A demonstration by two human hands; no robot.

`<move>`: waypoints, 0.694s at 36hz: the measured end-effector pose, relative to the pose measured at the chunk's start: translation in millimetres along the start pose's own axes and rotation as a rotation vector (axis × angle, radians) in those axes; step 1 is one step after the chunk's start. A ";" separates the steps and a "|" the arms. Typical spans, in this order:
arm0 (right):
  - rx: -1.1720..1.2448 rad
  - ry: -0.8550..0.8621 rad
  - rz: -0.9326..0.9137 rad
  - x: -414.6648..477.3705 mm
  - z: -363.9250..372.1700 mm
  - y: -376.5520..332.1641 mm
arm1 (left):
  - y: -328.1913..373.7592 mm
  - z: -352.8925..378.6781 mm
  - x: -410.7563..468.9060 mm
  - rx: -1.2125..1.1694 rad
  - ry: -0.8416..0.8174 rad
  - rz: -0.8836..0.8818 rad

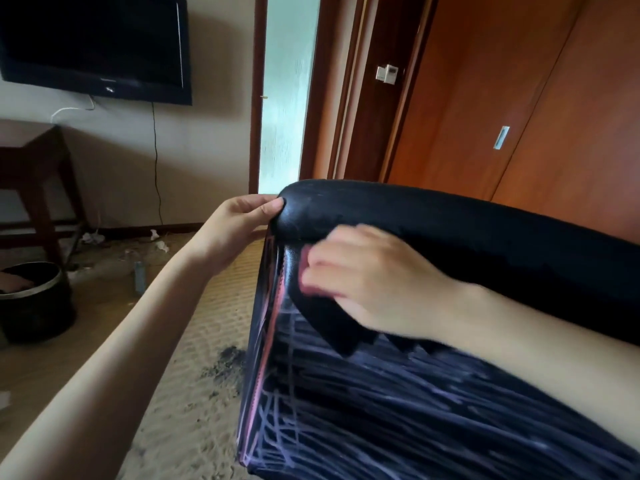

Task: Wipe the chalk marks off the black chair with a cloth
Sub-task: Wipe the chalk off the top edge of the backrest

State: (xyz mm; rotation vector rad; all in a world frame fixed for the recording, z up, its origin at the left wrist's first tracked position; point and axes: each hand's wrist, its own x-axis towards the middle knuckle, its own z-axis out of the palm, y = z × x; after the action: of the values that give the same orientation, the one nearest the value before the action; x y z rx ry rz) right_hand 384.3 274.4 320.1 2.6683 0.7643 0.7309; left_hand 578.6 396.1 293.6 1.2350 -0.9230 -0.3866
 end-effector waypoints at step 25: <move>-0.234 0.124 0.088 14.3 74.0 -52.3 | -2.0 0.6 -1.9 0.004 0.046 -0.009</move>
State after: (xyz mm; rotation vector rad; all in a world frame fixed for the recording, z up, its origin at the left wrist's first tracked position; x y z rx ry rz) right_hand 412.6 316.9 243.9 2.4761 0.5546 0.9531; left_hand 577.4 396.4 291.0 1.2470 -0.8794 -0.3622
